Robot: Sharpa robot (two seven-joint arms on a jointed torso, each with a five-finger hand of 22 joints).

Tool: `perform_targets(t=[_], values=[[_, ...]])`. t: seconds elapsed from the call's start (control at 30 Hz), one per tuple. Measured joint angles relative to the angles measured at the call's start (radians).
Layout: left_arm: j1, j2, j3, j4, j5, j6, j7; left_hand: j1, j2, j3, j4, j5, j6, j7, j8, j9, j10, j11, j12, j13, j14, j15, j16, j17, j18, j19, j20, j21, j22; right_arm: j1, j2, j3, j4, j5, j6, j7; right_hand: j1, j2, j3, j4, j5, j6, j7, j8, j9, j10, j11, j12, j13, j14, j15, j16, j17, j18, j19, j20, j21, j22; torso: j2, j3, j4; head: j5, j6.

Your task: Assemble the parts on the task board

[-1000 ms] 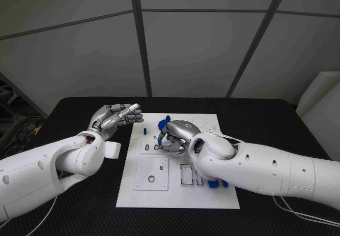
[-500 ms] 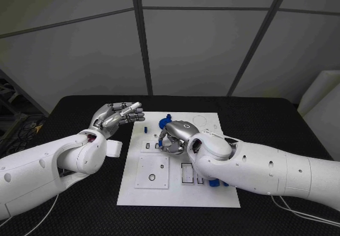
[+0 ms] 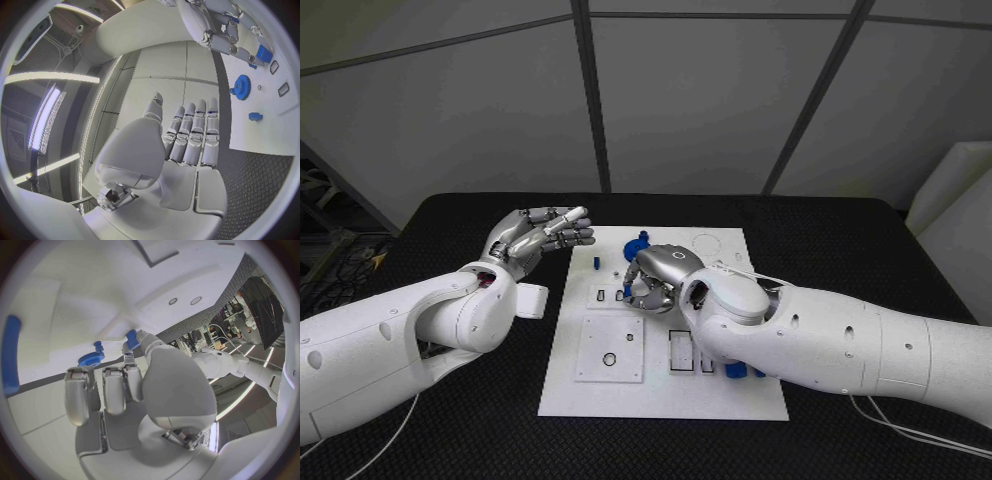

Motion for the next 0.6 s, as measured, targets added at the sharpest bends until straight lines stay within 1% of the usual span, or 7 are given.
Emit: perform_targets(t=[0.43, 0.6], values=[[0.000, -0.002, 0.000, 0.000, 0.000, 0.000, 0.000, 0.000, 0.000, 0.000, 0.000, 0.000, 0.000, 0.000, 0.000, 0.000, 0.000, 0.000, 0.000, 0.000, 0.000, 0.000, 0.000, 0.000, 0.000, 0.000, 0.000, 0.000, 0.000, 0.002, 0.000, 0.001, 0.001, -0.014, 0.016, -0.009, -0.003, -0.003, -0.004, -0.002, 0.000, -0.001, -0.002, 0.001, 0.001, 0.000, 0.000, -0.004, 0.000, 0.000, 0.000, -0.004, 0.000, 0.000, 0.000, 0.000, 0.000, 0.001, 0.000, -0.0001, -0.0003, 0.000, -0.003], [0.000, -0.002, 0.000, 0.000, 0.000, 0.000, 0.000, 0.000, 0.000, 0.000, 0.000, 0.000, 0.000, 0.000, 0.000, 0.000, 0.000, 0.000, 0.000, 0.000, 0.000, 0.000, 0.000, 0.000, 0.000, 0.000, 0.000, 0.000, 0.000, 0.002, 0.001, 0.002, 0.001, -0.018, 0.022, -0.013, -0.009, -0.009, -0.005, -0.001, 0.000, 0.002, -0.006, 0.001, 0.001, 0.000, 0.000, -0.008, 0.000, 0.000, 0.000, -0.004, 0.000, 0.000, 0.000, 0.000, 0.000, 0.001, 0.000, -0.0002, -0.0003, 0.000, -0.004]])
